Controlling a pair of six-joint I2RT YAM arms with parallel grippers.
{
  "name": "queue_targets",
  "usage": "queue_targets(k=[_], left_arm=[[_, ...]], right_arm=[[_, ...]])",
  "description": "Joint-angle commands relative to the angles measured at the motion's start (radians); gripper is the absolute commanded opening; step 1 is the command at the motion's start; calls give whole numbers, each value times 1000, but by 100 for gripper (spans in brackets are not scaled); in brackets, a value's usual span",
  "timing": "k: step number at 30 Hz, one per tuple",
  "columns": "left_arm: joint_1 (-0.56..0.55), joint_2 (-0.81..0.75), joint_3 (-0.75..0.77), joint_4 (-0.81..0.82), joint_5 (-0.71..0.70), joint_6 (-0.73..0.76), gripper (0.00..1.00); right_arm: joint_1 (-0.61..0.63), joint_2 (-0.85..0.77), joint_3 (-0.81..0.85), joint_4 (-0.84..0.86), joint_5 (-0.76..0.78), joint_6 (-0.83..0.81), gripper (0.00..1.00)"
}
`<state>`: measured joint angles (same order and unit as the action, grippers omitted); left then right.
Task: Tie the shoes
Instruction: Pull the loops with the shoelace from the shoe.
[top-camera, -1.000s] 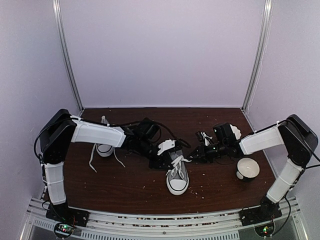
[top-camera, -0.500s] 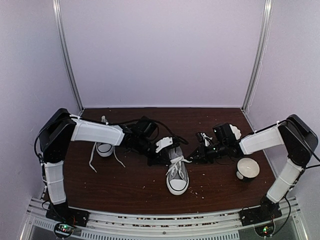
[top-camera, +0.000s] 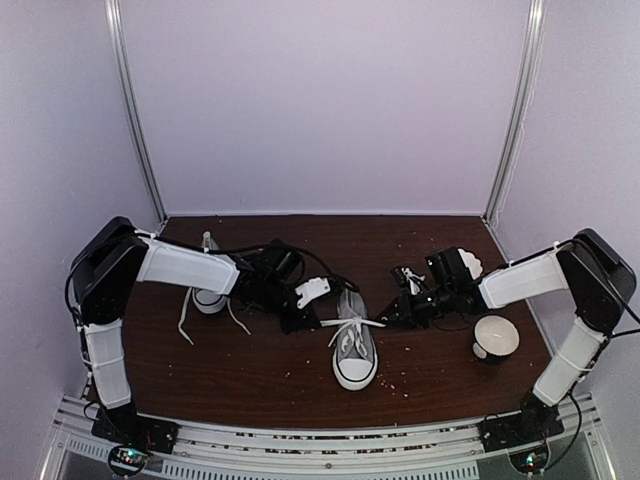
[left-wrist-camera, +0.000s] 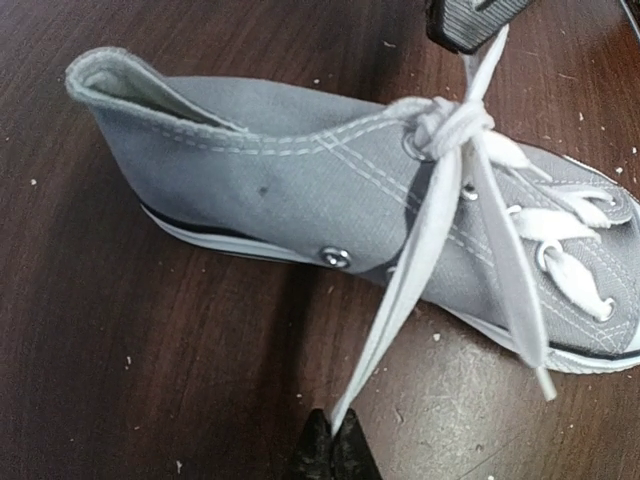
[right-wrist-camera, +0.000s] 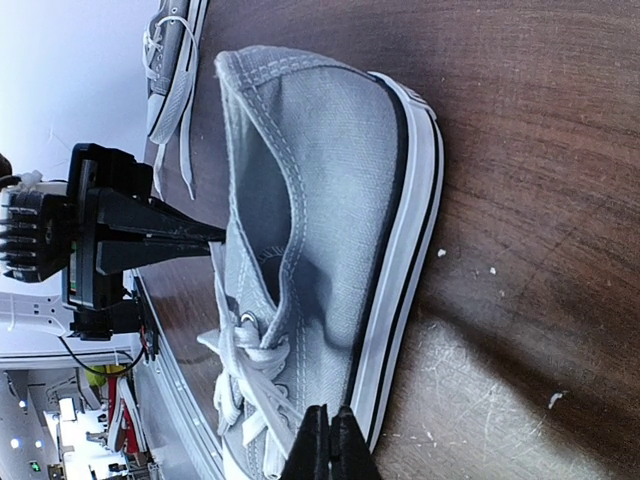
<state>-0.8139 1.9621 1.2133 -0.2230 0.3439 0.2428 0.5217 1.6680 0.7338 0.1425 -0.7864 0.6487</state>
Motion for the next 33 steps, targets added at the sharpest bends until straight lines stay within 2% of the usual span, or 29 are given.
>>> queue_targets(k=[1,27,30,33], left_arm=[[23,-37,-32,13,-78,-31,0],[36,8,-66,-1,-129,-31,0],[35,5,-60,-2,-80,-21,0],[11,-29,-80,67,-1,-16,0]], right_arm=[[-7,-2,-11,-30,33,-43,0],[-29,96,-38,-46,48,-129,0],[-29,104,-23,-45,41,-125,0],[-28,104,31,-64,28,-132,0]])
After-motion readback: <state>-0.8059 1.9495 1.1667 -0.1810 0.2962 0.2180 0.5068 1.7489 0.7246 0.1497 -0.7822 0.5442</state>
